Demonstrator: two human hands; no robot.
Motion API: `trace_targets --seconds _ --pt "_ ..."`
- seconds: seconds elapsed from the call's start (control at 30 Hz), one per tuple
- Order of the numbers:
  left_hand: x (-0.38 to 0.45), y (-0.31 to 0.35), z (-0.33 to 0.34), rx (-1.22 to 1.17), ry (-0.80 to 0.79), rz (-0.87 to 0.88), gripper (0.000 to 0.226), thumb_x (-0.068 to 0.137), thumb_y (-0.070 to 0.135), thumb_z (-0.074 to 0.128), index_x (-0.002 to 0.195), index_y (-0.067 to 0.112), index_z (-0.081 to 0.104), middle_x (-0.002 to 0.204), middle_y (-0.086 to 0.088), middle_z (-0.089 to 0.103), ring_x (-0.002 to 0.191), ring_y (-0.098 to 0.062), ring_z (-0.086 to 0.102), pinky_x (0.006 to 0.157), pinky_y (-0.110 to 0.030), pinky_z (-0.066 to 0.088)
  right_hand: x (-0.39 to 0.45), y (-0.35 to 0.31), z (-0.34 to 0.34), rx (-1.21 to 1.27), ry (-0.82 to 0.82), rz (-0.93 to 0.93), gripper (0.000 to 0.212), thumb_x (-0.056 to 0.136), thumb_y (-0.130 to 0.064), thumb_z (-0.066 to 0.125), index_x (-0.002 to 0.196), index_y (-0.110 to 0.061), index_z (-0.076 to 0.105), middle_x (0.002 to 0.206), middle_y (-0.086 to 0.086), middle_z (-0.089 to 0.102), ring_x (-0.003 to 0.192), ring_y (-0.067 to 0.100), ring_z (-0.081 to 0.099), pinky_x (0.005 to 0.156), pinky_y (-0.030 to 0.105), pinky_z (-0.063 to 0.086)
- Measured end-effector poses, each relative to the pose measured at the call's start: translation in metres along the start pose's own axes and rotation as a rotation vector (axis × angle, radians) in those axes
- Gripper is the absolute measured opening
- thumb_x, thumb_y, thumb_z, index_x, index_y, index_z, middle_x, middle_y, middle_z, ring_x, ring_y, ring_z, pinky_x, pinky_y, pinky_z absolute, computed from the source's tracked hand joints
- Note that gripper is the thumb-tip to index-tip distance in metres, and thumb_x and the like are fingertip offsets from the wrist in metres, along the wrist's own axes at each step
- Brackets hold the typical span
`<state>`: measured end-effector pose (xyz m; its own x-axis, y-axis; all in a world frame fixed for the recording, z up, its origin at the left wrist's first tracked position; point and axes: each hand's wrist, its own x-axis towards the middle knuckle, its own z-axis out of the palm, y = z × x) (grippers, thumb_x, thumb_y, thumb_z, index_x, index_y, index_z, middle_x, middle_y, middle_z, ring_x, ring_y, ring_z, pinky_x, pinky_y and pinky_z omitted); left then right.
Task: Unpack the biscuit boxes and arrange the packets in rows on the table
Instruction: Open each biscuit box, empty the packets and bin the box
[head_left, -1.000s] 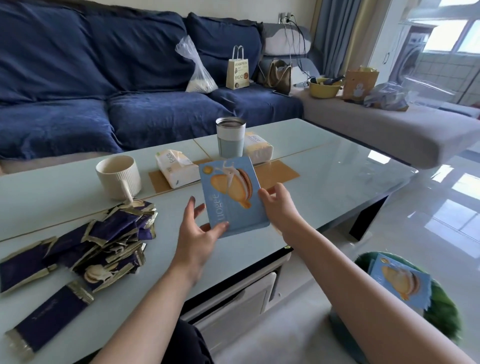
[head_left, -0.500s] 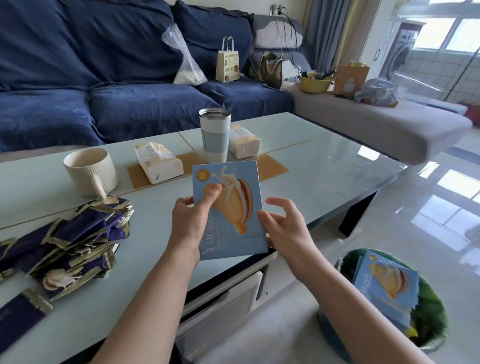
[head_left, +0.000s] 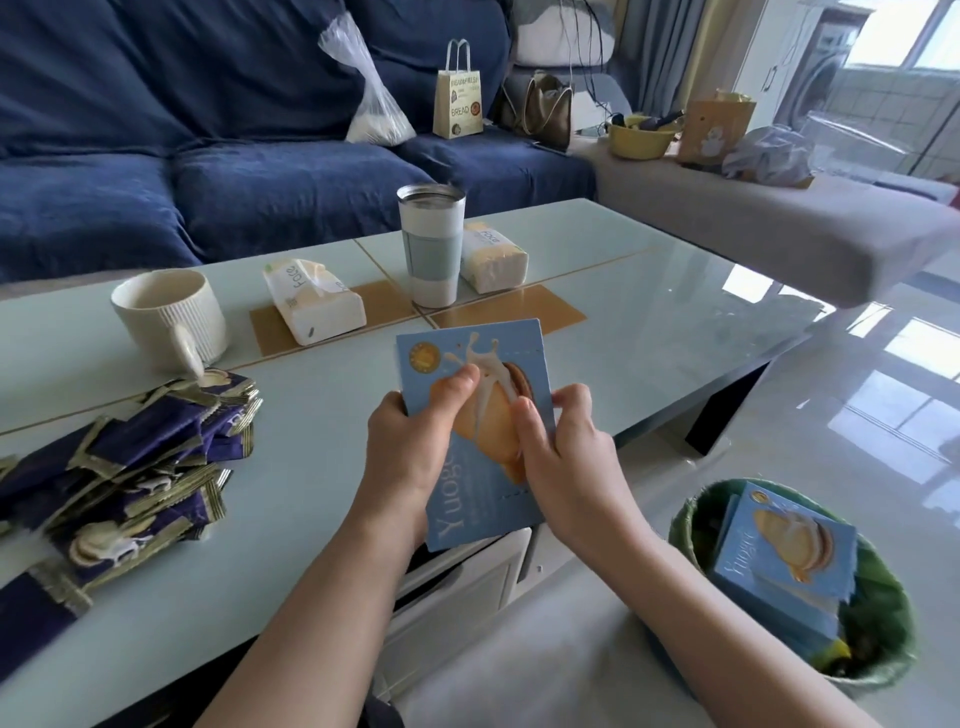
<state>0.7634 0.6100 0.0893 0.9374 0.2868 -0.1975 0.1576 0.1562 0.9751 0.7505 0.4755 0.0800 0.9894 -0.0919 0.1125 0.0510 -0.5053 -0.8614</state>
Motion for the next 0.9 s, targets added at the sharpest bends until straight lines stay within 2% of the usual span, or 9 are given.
trace_targets --seconds 0.07,0.17,0.3,0.5,0.63,0.77,0.83,0.9 --pt "-0.002 -0.002 0.003 0.028 0.006 0.034 0.043 0.069 0.052 0.08 0.095 0.02 0.068 0.088 -0.005 0.075 0.079 -0.025 0.073 0.077 -0.048 0.06 0.003 -0.002 -0.002 0.035 0.016 0.081 0.04 0.087 -0.068 0.042 0.092 -0.029 0.034 0.083 0.0 0.065 0.068 0.009 0.061 0.048 0.021 0.041" --pt "-0.003 -0.004 0.004 0.043 0.008 0.055 0.038 0.071 0.049 0.079 0.092 0.021 0.067 0.085 -0.004 0.074 0.078 -0.024 0.072 0.075 -0.047 0.06 0.006 -0.004 -0.003 0.069 0.037 0.142 0.048 0.08 -0.074 0.048 0.084 -0.029 0.032 0.086 0.0 0.062 0.07 0.01 0.06 0.051 0.025 0.041" --pt "-0.003 -0.006 0.004 0.048 0.008 0.104 0.033 0.072 0.046 0.079 0.09 0.021 0.069 0.079 -0.001 0.074 0.074 -0.022 0.072 0.068 -0.039 0.059 0.007 -0.006 0.001 0.146 0.059 0.177 0.049 0.078 -0.073 0.051 0.082 -0.03 0.03 0.087 -0.004 0.057 0.074 0.009 0.058 0.059 0.03 0.045" --pt "-0.002 -0.009 0.007 0.09 0.063 0.179 0.026 0.074 0.04 0.079 0.084 0.018 0.07 0.072 0.004 0.072 0.063 -0.011 0.069 0.053 -0.021 0.051 0.008 -0.009 0.003 0.225 0.079 0.194 0.047 0.081 -0.066 0.057 0.084 -0.03 0.028 0.088 -0.006 0.056 0.077 0.006 0.059 0.057 0.026 0.045" --pt "-0.003 -0.009 0.007 0.083 0.089 0.206 0.027 0.074 0.038 0.081 0.085 0.015 0.071 0.077 0.0 0.073 0.071 -0.018 0.07 0.062 -0.031 0.056 0.009 -0.011 0.004 0.217 0.106 0.196 0.048 0.079 -0.067 0.058 0.084 -0.03 0.029 0.086 -0.006 0.057 0.076 0.009 0.061 0.065 0.034 0.053" --pt "-0.006 -0.007 0.009 0.019 0.083 0.146 0.04 0.061 0.051 0.079 0.085 0.02 0.071 0.076 0.002 0.074 0.073 -0.02 0.072 0.07 -0.04 0.059 0.006 -0.011 0.005 0.224 0.115 0.179 0.048 0.077 -0.071 0.057 0.084 -0.032 0.03 0.086 -0.005 0.059 0.076 0.01 0.062 0.066 0.035 0.054" --pt "-0.006 -0.005 0.009 0.0 0.079 0.119 0.044 0.056 0.053 0.078 0.085 0.022 0.07 0.077 0.003 0.075 0.072 -0.02 0.072 0.07 -0.04 0.059 0.005 -0.011 0.005 0.237 0.117 0.176 0.046 0.079 -0.072 0.053 0.084 -0.032 0.03 0.085 -0.004 0.059 0.074 0.011 0.062 0.062 0.034 0.053" --pt "-0.007 -0.004 0.01 -0.02 0.071 0.11 0.044 0.055 0.051 0.083 0.087 0.024 0.07 0.078 0.005 0.075 0.071 -0.017 0.073 0.068 -0.038 0.06 0.006 -0.012 0.004 0.239 0.122 0.184 0.044 0.083 -0.072 0.044 0.082 -0.031 0.031 0.083 -0.003 0.058 0.069 0.01 0.059 0.051 0.024 0.046"
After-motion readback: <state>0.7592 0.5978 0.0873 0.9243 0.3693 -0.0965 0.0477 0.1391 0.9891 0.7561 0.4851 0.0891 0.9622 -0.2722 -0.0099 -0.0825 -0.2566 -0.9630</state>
